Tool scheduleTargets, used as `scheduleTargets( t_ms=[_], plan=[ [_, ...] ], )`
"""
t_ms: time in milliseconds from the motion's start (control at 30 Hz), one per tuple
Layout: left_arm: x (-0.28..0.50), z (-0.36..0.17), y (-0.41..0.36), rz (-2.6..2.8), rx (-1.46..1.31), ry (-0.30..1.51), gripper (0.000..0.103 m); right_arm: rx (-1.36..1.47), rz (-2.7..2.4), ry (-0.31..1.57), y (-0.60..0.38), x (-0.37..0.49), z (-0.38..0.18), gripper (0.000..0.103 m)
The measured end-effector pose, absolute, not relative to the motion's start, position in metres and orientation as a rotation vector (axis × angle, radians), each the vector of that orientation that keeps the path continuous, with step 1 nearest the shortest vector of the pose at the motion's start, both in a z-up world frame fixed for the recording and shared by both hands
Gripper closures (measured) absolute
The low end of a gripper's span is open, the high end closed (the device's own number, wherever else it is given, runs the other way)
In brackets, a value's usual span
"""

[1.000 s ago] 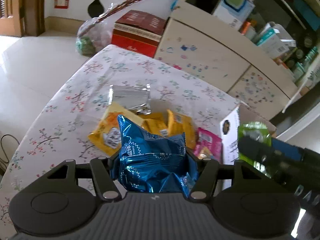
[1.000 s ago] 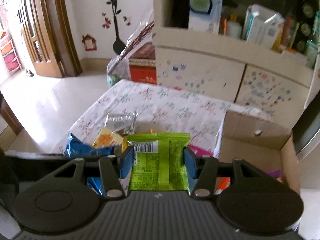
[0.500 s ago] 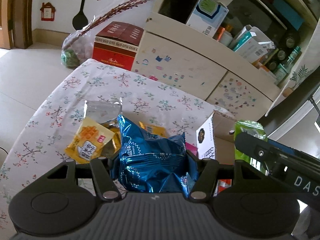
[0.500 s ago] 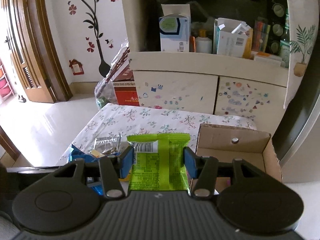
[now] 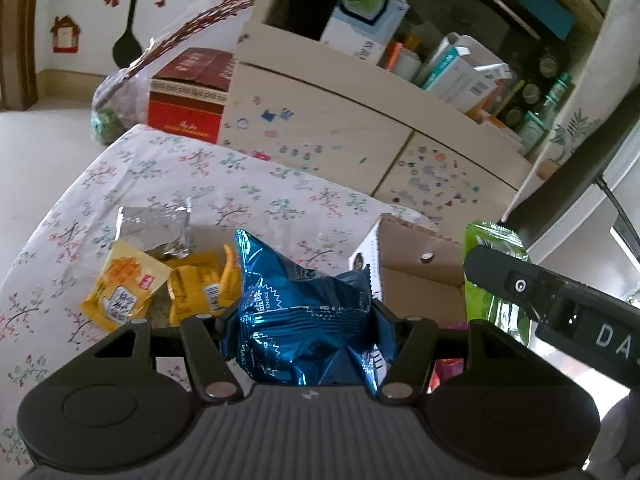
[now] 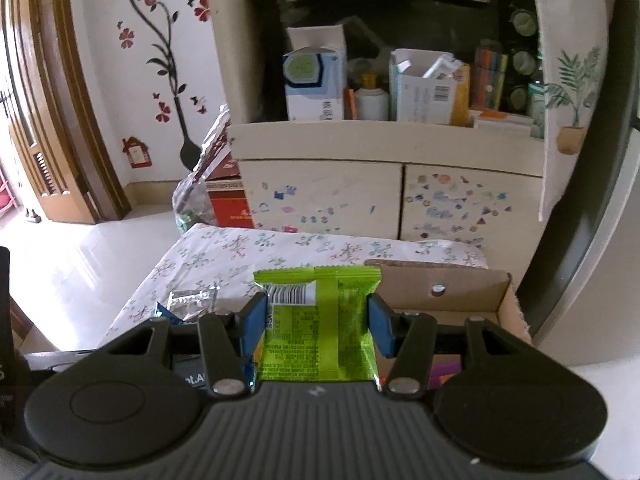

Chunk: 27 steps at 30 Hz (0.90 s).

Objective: Organize snacks
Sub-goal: 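Carry the blue foil packet over the cardboard box while the right gripper carries the green packet, then open the left gripper to drop the blue packet into the box while the right drops the green packet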

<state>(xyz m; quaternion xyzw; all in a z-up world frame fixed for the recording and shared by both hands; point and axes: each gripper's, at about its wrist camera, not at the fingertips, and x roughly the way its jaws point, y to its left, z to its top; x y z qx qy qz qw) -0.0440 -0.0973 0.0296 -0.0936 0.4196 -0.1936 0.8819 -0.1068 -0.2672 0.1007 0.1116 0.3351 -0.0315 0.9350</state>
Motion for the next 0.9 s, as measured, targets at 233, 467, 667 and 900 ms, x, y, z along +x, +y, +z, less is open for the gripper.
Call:
scheduleTargets(
  t_ms=[233,467,667,900],
  plan=[
    [-0.045,0.028,-0.116,-0.45,-0.175,0.864,0.036,0.253,-0.104,0.675,-0.286,-0.114,0.101,0.049],
    [-0.05,0.026,-0.136,-0.527,-0.155,0.856,0.036,0.303,-0.147,0.641,-0.313,-0.125,0.105,0.049],
    [-0.054,0.023,-0.153,-0.591,-0.146,0.854,0.036,0.367,-0.201,0.616,-0.342,-0.135,0.103,0.049],
    [-0.065,0.018,-0.177,-0.709,-0.127,0.858,0.036,0.426,-0.254,0.615,-0.366,-0.142,0.093,0.049]
  ],
)
